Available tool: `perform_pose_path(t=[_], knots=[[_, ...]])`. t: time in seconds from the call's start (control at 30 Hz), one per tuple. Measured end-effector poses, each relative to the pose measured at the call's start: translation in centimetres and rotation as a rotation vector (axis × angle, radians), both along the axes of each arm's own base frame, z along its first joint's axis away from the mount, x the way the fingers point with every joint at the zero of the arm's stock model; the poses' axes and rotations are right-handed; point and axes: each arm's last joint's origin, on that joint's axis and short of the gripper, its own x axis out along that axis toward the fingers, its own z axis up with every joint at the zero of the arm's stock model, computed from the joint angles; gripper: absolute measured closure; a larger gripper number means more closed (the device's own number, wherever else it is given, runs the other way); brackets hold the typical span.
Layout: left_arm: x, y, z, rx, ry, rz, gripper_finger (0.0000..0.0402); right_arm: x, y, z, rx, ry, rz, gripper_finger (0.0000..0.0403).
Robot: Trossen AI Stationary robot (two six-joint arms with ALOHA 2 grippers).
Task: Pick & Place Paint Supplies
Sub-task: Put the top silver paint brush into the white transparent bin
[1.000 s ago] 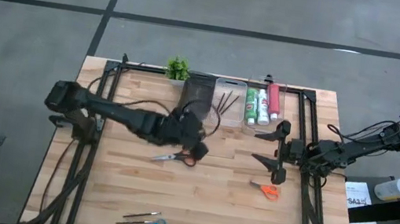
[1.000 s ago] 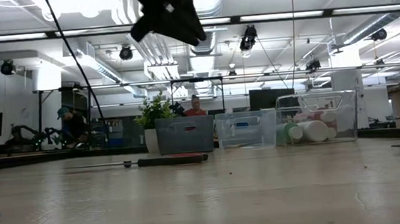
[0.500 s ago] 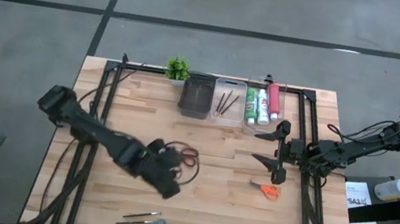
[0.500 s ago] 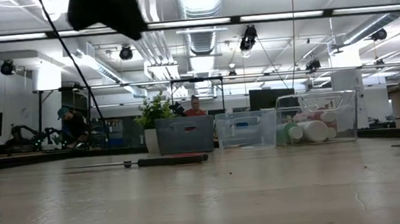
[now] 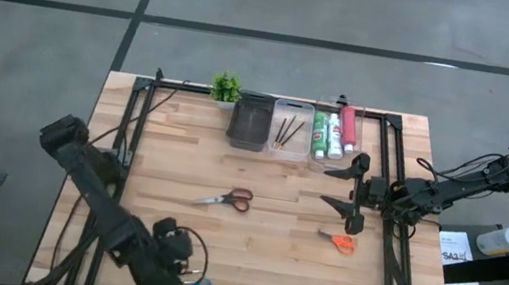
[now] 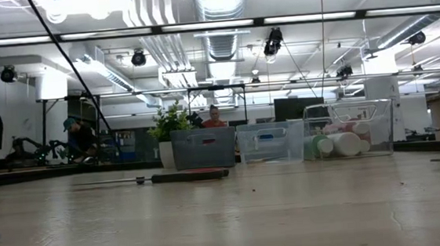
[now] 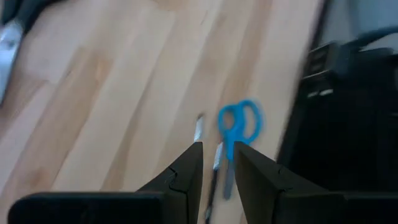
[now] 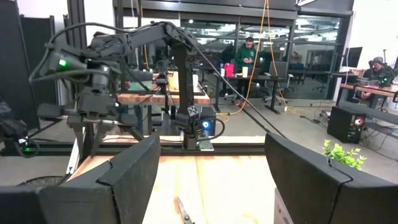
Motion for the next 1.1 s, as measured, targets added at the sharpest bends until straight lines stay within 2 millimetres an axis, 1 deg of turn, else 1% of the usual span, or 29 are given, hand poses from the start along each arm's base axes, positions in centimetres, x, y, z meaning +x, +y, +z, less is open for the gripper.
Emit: perform_pose_path(t=[0.13,0.27,0.5,0.63,0.83,1.1], knots=[[-0.2,-0.2,-1.9,-0.013,0.149,0.08,0.0303,0.0,0.0,0.0,0.002,0.0,0.0,0.0115],[0.6,-0.6,-3.0,-0.018,0.172,0.053,0.0303,0.0,0.0,0.0,0.002,0.0,0.0,0.0115],[1.4,-0.6,-3.6,-0.055,0.197,0.05,0.0303,0.0,0.0,0.0,0.0,0.0,0.0,0.0115],[1.7,-0.3,-3.6,-0.088,0.218,0.053,0.0303,0.0,0.0,0.0,0.0,0.0,0.0,0.0115],[1.8,-0.2,-3.6,-0.024,0.18,-0.007,0.0303,0.0,0.0,0.0,0.0,0.0,0.0,0.0115],[1.8,-0.2,-3.7,-0.007,0.182,-0.051,0.0303,0.0,0.0,0.0,0.002,0.0,0.0,0.0115]])
